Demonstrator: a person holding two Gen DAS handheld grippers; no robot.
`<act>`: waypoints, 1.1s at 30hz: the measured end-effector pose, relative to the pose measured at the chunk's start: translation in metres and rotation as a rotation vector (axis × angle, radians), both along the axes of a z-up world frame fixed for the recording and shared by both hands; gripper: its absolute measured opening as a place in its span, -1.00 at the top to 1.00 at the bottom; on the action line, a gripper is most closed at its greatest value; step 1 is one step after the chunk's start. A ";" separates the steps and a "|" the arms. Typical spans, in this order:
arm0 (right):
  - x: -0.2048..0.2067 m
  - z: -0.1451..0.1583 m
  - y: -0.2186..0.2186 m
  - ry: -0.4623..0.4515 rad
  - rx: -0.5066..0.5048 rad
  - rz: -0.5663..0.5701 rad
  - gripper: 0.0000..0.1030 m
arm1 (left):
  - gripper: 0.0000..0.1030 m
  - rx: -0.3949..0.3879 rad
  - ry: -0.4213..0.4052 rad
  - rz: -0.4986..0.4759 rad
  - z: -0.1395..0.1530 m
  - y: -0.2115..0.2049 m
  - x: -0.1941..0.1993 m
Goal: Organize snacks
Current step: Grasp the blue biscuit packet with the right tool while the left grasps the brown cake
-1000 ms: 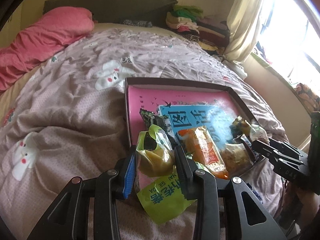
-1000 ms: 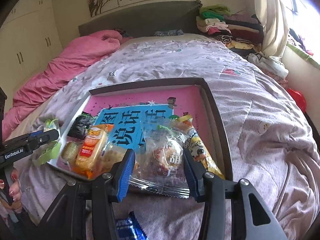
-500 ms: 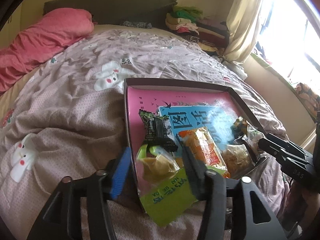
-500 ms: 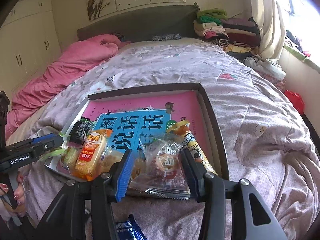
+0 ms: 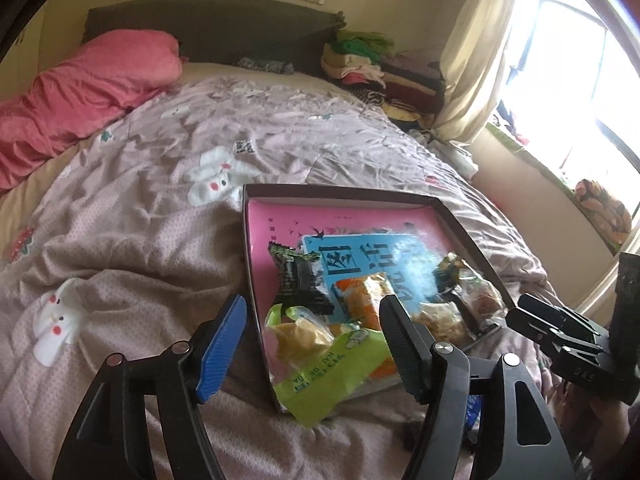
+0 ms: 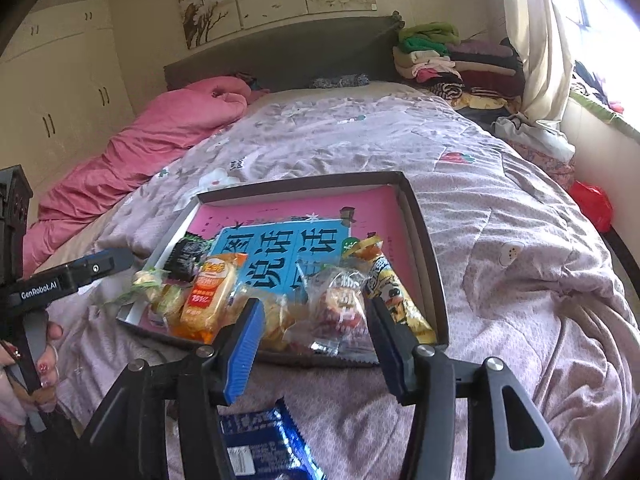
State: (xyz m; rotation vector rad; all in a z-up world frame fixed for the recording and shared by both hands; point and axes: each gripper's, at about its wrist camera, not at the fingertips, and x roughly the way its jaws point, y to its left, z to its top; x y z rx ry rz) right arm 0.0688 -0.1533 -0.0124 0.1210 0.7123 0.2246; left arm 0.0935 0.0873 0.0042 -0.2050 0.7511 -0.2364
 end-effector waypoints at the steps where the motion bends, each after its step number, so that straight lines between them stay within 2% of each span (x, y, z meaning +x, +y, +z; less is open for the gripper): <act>1: -0.002 0.000 0.000 0.000 0.002 0.005 -0.06 | -0.38 0.002 -0.002 -0.011 0.001 -0.001 -0.003; 8: -0.020 -0.001 0.005 0.010 -0.002 0.062 -0.11 | -0.39 0.035 0.002 -0.100 0.001 -0.021 -0.028; 11: -0.026 -0.006 0.008 0.026 -0.011 0.079 -0.14 | -0.49 0.044 0.020 -0.144 -0.003 -0.033 -0.035; 13: -0.031 -0.010 0.010 0.040 -0.012 0.087 -0.20 | -0.50 0.047 0.040 -0.173 -0.008 -0.042 -0.037; 20: -0.045 -0.024 0.013 0.088 -0.017 0.126 -0.23 | -0.50 0.064 0.127 -0.253 -0.025 -0.061 -0.040; 33: -0.055 -0.046 0.029 0.156 -0.058 0.222 -0.40 | -0.50 0.058 0.255 -0.315 -0.051 -0.075 -0.038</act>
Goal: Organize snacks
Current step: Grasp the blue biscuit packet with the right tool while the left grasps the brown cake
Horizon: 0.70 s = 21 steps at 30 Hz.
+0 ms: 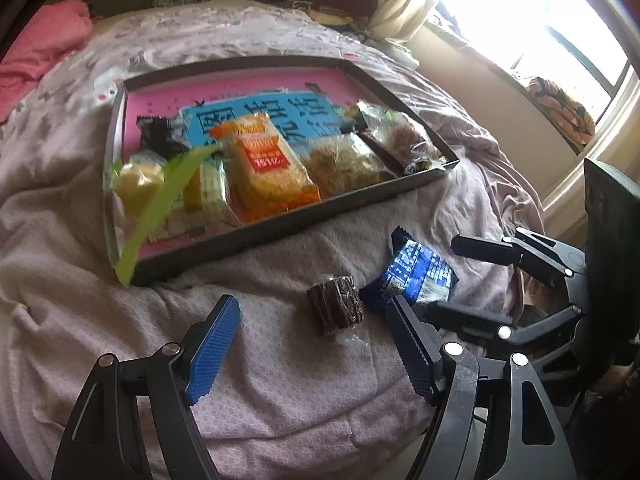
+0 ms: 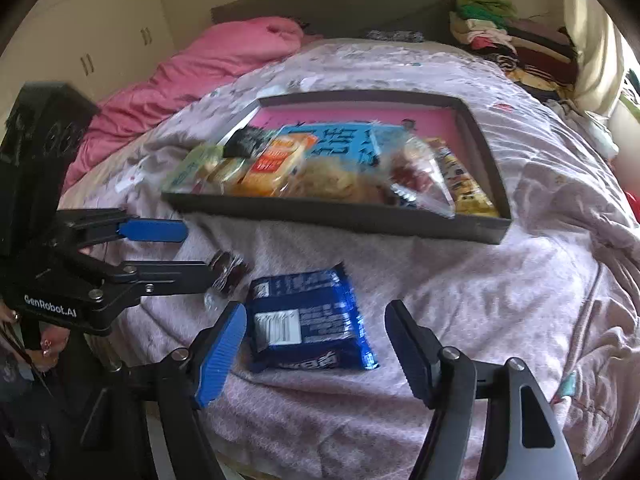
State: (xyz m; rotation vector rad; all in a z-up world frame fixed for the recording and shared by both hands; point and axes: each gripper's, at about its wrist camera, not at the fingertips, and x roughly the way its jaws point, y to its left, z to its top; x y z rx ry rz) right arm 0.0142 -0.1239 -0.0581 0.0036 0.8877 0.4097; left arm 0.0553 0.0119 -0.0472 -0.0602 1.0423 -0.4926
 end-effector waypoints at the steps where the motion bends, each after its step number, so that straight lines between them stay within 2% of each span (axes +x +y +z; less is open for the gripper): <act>1: 0.000 -0.002 0.002 0.003 -0.009 0.006 -0.42 | -0.50 -0.001 0.009 0.000 -0.002 0.000 0.000; 9: -0.001 -0.018 0.017 0.006 -0.076 0.062 -0.42 | -0.46 -0.005 0.025 0.001 -0.010 -0.003 0.003; 11: -0.001 -0.023 0.021 -0.003 -0.102 0.073 -0.42 | -0.30 0.000 0.022 -0.001 -0.010 -0.005 0.003; 13: -0.001 -0.026 0.023 -0.009 -0.116 0.076 -0.42 | -0.04 0.010 0.030 -0.008 -0.012 -0.008 0.005; 15: 0.001 -0.027 0.024 -0.013 -0.119 0.074 -0.42 | 0.11 0.015 0.035 -0.019 -0.014 -0.012 0.005; 19: 0.006 -0.028 0.024 -0.022 -0.118 0.065 -0.42 | 0.28 0.047 0.034 -0.049 -0.018 -0.024 0.004; 21: 0.008 -0.030 0.024 -0.024 -0.115 0.070 -0.34 | 0.34 0.072 0.028 -0.050 -0.020 -0.028 0.003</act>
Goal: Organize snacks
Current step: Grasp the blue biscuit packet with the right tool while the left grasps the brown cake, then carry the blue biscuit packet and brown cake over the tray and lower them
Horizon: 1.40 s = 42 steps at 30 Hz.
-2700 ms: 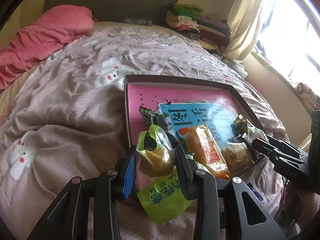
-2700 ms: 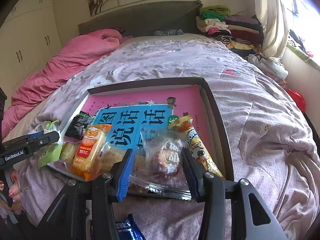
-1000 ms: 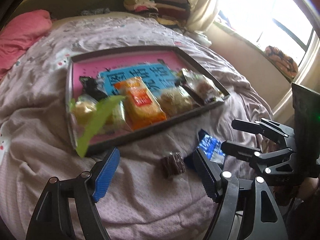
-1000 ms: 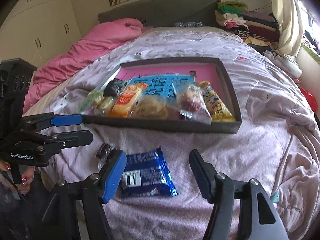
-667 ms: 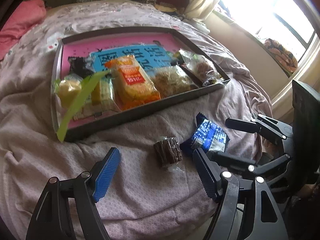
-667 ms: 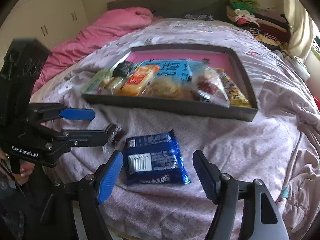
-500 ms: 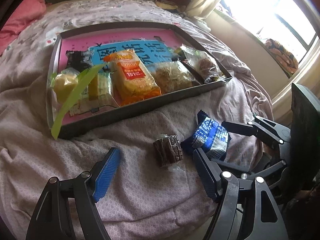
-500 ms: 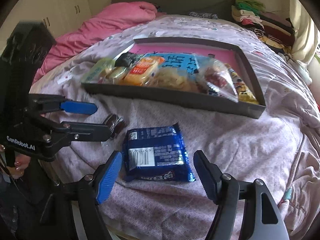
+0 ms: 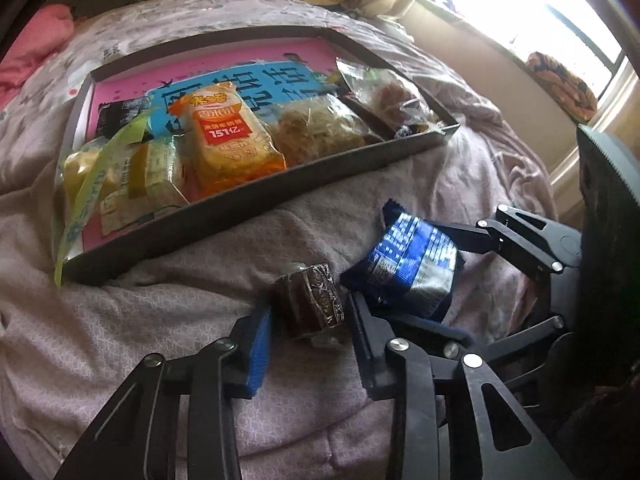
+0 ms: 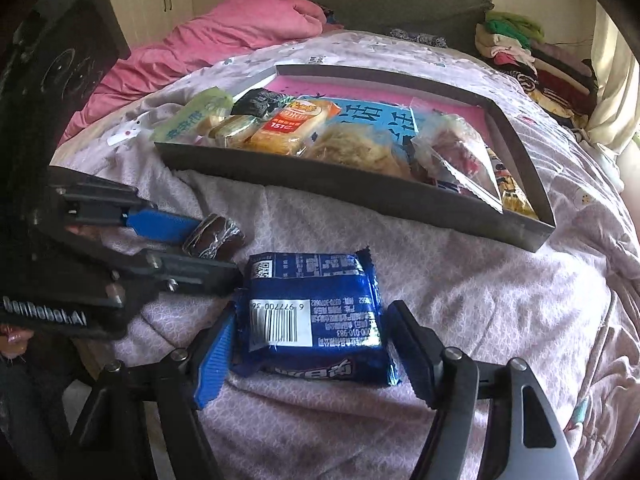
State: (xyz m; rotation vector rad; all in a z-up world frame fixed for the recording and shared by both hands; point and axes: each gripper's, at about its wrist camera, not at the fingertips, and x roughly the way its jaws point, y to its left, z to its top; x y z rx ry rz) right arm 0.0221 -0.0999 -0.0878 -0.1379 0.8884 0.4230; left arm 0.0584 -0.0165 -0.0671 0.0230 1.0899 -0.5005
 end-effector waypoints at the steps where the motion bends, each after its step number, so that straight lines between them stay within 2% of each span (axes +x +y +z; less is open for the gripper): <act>1: 0.001 -0.001 0.000 0.002 0.002 0.004 -0.27 | 0.39 0.001 -0.001 0.001 0.000 0.000 0.000; 6: 0.001 0.001 -0.005 0.008 0.029 -0.007 -0.16 | 0.41 -0.036 -0.001 0.008 0.004 0.005 0.001; 13: -0.004 0.017 -0.020 -0.005 0.105 -0.042 -0.12 | 0.43 -0.089 -0.087 0.002 0.033 0.012 -0.007; 23: -0.001 0.053 -0.025 -0.085 0.170 -0.076 -0.12 | 0.43 -0.132 -0.183 0.094 0.063 0.038 0.000; 32: 0.021 0.070 -0.022 -0.135 0.174 -0.101 -0.12 | 0.43 -0.121 -0.212 0.136 0.067 0.045 0.017; 42: 0.048 0.074 -0.015 -0.153 0.195 -0.119 -0.12 | 0.45 -0.114 -0.183 0.178 0.058 0.051 0.036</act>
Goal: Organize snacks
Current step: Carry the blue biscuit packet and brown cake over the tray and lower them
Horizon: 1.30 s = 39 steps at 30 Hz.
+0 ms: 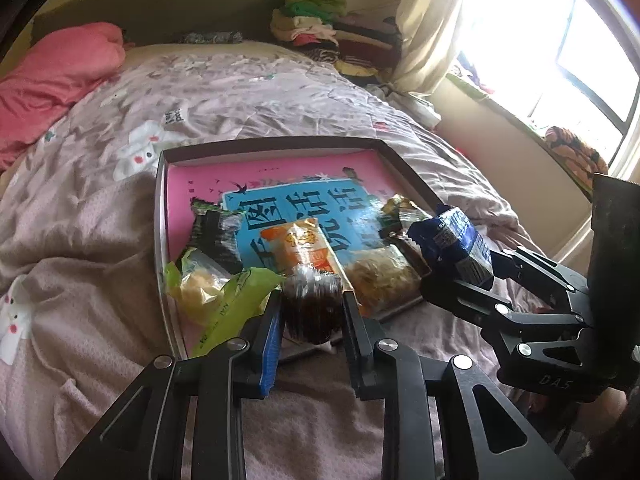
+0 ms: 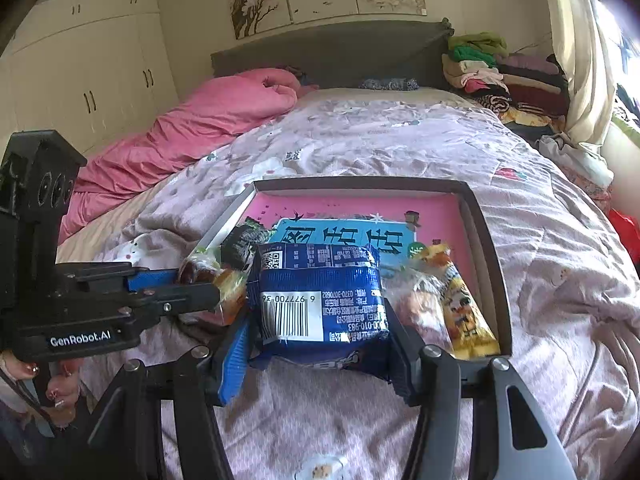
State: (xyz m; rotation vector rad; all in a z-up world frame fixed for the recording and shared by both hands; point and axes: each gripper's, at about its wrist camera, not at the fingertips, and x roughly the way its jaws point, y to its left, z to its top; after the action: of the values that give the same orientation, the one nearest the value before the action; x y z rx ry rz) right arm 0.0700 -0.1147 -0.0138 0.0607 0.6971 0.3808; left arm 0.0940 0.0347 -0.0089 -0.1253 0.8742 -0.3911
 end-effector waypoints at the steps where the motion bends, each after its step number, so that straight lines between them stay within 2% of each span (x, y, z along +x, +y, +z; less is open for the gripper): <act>1: 0.003 -0.001 0.001 0.003 -0.003 -0.003 -0.12 | 0.45 -0.002 0.005 0.003 -0.001 0.000 0.002; 24: 0.028 -0.015 0.008 0.031 -0.046 -0.029 -0.12 | 0.45 0.015 0.015 0.006 -0.015 -0.004 0.025; 35: 0.037 -0.023 0.019 0.050 -0.092 -0.021 -0.12 | 0.45 0.012 0.030 0.007 -0.019 -0.003 0.028; 39: 0.035 -0.024 0.030 0.025 -0.149 0.014 -0.13 | 0.45 0.014 0.031 0.005 -0.020 -0.003 0.028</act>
State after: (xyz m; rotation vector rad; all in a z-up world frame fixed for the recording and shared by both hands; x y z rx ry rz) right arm 0.1051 -0.0843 -0.0374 -0.0804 0.7488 0.3408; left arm 0.1225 0.0315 -0.0290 -0.1207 0.9068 -0.3790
